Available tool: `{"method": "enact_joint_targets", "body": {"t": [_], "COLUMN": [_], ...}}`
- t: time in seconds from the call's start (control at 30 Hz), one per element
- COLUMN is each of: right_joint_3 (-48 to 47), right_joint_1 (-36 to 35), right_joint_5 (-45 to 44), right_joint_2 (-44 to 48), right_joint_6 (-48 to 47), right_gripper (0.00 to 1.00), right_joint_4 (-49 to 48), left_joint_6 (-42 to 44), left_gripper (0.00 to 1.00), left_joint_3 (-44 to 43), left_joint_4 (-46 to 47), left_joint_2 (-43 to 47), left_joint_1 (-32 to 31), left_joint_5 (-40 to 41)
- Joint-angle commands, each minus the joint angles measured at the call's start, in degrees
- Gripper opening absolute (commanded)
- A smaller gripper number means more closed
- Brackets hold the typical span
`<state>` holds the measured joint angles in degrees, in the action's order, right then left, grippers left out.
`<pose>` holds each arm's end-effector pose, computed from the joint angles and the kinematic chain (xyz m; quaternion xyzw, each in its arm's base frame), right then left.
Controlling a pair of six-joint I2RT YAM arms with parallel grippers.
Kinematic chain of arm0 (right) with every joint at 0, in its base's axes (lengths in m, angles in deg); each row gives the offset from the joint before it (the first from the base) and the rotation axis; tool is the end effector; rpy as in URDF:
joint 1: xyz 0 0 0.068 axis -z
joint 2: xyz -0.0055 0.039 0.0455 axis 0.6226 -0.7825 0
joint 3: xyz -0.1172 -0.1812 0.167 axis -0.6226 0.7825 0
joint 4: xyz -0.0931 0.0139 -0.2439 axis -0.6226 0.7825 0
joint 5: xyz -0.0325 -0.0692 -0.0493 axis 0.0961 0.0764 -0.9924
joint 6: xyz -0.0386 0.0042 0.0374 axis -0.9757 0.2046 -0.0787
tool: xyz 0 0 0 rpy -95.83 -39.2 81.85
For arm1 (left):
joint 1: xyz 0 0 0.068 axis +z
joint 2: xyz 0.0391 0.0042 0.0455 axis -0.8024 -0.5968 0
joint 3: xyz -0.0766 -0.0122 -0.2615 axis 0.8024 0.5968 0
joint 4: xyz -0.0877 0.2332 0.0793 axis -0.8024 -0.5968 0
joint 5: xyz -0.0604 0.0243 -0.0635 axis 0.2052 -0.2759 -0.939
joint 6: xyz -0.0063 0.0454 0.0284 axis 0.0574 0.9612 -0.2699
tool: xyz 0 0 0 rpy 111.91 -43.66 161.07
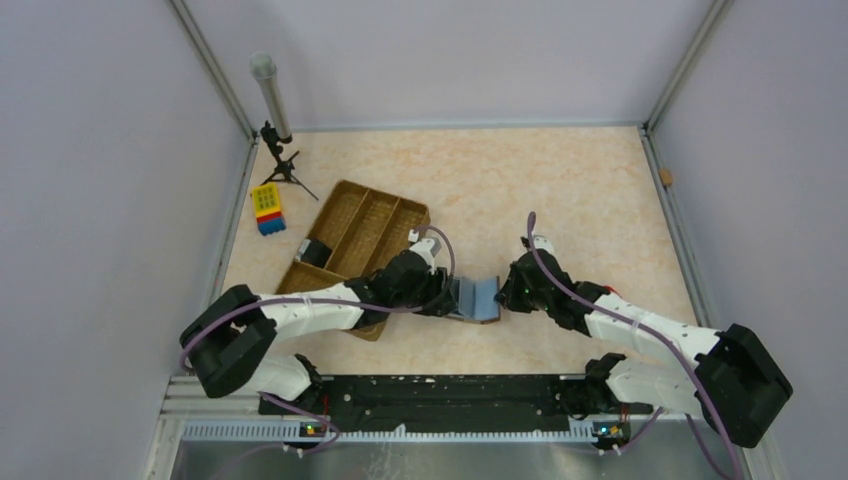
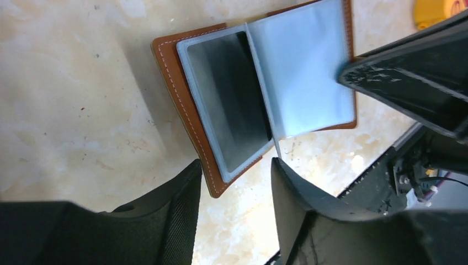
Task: Put the credit cards into the card holder
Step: Turn over the card slot in the card holder.
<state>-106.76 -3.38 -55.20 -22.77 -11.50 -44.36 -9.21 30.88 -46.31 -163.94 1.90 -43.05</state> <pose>0.1583 0.1378 0.1804 0.0387 0.9210 0.2344 0.3088 0.1696 -0.2177 0.1650 0.1030 0.9035 -0.3244 0.2603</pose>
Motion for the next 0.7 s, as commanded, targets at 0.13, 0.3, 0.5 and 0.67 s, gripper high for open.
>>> {"method": "enact_joint_targets", "body": {"t": [0.13,0.3,0.5,0.67], "right_joint_3": [-0.1,0.1,0.5,0.9], "right_joint_1": [-0.6,-0.6,-0.6,-0.6], "right_joint_5": [-1.4,-1.4,-4.4,-9.1], "right_joint_2": [0.1,0.2,0.0,-0.7], "right_joint_6": [-0.3,-0.4,0.5,2.5], "right_gripper": [0.00,0.00,0.00,0.00], "right_joint_4": [2.2,2.4,4.6,8.5], "left_joint_6": [1.7,1.0,1.5,1.1], "left_gripper": [0.61,0.64,0.68,0.60], "left_joint_3": [-4.1,-3.5,-3.8,-3.5], "left_joint_4": [-1.7,-0.2,-2.5,0.3], "left_joint_2": [4.7,5.4,0.7,-3.7], "left_joint_1": [-0.1,-0.2,-0.2,-0.2], "left_joint_5": [0.8,2.1,6.3,5.0]}}
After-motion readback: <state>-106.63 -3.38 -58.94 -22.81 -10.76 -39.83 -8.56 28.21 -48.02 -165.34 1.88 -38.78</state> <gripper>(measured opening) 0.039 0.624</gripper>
